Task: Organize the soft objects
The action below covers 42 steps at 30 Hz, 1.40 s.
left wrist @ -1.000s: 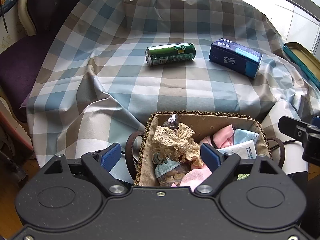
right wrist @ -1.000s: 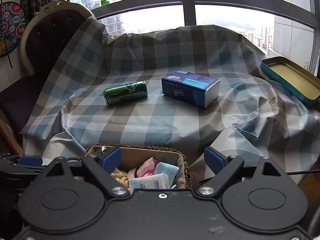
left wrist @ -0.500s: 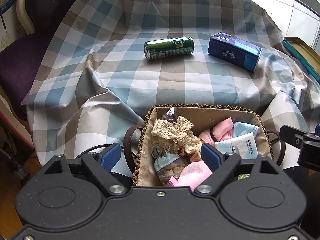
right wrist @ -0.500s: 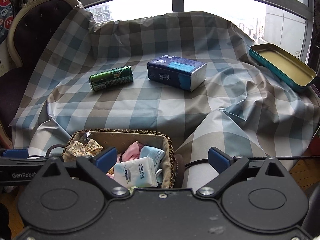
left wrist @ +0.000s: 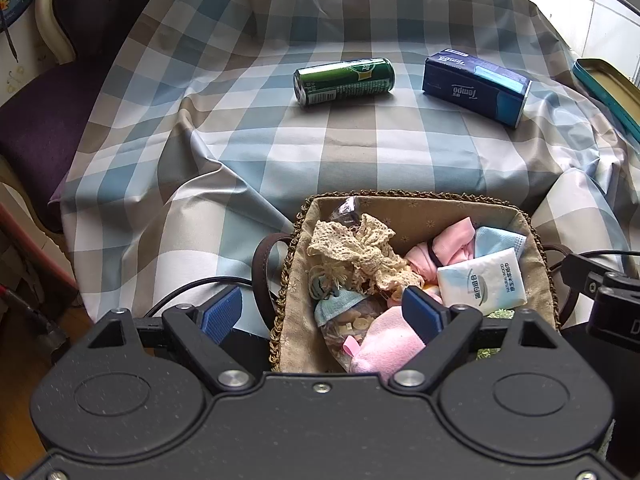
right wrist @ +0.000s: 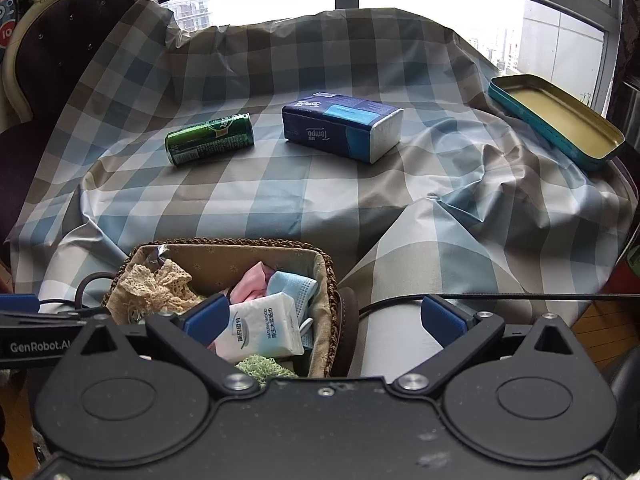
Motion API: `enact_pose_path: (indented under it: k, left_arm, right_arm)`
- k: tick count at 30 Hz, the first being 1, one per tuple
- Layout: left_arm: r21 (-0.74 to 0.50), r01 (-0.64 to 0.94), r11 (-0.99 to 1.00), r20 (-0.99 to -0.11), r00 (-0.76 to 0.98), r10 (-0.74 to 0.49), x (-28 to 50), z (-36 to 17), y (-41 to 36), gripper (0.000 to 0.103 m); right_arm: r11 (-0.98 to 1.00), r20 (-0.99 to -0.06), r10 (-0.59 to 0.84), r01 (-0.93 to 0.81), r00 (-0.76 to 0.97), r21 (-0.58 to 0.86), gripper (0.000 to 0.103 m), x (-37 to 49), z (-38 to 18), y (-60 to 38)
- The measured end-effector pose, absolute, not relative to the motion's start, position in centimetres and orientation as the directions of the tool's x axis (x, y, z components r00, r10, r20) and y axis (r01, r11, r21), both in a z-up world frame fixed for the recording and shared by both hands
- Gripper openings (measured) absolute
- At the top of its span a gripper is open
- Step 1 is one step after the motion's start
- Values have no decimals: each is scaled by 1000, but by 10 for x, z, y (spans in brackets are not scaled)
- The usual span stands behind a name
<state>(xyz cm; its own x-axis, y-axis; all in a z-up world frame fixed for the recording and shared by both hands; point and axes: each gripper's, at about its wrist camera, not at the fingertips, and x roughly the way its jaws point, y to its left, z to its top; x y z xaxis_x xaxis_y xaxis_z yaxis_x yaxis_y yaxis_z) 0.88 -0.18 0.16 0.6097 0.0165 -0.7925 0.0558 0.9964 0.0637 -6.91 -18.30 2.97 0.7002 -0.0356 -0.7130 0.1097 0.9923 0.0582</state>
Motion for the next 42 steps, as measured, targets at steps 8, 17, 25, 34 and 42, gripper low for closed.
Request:
enact_pose_path:
  k: [8, 17, 25, 34, 42]
  left_arm:
    - [38, 44, 998, -808, 589, 5, 10, -2, 1, 85]
    - [41, 45, 998, -806, 592, 7, 9, -2, 0, 85]
    - [42, 54, 998, -808, 590, 2, 9, -3, -1, 85]
    - [42, 54, 998, -812, 583, 3, 10, -5, 0, 85]
    - [43, 55, 998, -816, 579, 3, 10, -5, -1, 85]
  right_arm:
    - [992, -731, -26, 108, 682, 65, 103, -68, 26, -183]
    - [992, -746, -28, 113, 665, 63, 103, -66, 23, -184]
    - [992, -750, -20, 104, 661, 65, 103, -64, 22, -183]
    - [992, -757, -19, 105, 654, 66, 103, -64, 21, -183]
    - [992, -762, -17, 107, 647, 68, 103, -63, 20, -184]
